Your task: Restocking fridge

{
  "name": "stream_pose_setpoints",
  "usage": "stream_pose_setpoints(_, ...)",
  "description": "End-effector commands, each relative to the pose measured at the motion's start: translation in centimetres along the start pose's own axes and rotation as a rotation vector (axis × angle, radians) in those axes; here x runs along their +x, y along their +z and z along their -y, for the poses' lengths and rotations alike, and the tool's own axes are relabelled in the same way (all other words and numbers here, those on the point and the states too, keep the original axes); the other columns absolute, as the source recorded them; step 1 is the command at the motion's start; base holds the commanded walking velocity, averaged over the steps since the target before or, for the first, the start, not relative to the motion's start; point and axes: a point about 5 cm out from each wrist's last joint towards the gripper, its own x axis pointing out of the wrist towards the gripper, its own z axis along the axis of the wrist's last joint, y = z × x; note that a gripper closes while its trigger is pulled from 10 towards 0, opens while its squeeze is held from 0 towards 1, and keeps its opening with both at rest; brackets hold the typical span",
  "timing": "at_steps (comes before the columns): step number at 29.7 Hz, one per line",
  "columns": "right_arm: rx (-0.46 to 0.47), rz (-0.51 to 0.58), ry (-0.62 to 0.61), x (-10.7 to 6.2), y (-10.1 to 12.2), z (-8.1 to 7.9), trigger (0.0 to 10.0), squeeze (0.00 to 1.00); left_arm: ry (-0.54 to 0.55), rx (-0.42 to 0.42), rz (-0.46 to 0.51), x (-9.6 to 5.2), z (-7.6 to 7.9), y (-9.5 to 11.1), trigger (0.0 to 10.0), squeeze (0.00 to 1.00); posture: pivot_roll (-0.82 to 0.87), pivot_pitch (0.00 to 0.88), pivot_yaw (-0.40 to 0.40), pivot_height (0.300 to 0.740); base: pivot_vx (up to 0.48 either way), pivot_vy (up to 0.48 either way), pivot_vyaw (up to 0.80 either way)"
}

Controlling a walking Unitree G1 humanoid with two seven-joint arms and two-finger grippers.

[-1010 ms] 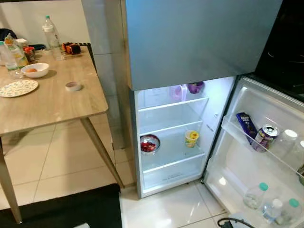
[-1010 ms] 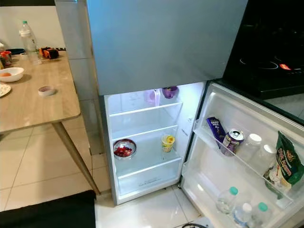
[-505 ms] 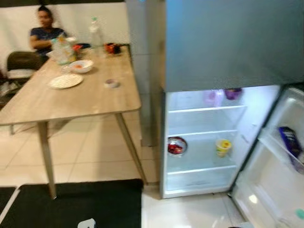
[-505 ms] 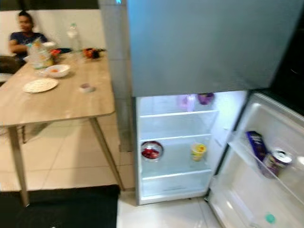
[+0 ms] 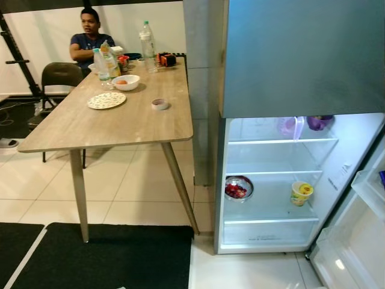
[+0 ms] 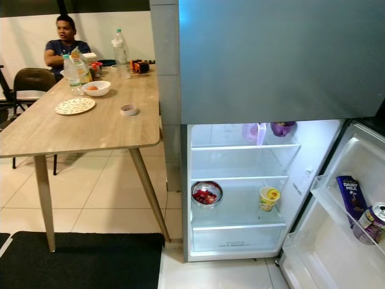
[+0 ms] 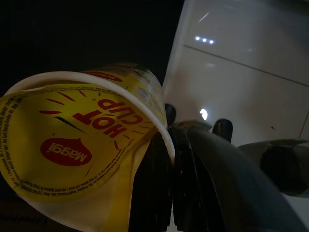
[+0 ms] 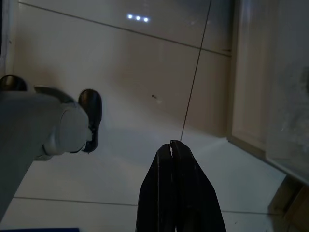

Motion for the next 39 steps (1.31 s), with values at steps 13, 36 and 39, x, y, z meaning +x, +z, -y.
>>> stream_pose_setpoints(13,0.001,0.014,0.040,0.3,0.9,-2.0,10.0,0.00,-0.013,0.036,-0.023,-0.1,0.1,-0.7,10.0,0.00,-0.05,0.000,0.007,0.740,0.000,0.000,0.00)
stream_pose_setpoints(36,0.023,-0.004,0.039,0.2,0.4,-2.1,10.0,0.00,-0.023,0.020,-0.034,0.0,0.4,-0.8,10.0,0.00,-0.07,0.000,0.015,0.740,0.000,0.000,0.00)
stream_pose_setpoints(39,0.022,-0.003,0.040,0.2,0.4,-2.2,10.0,0.00,-0.024,0.020,-0.033,0.0,0.4,-0.8,10.0,0.00,-0.06,0.000,0.015,0.740,0.000,0.000,0.00)
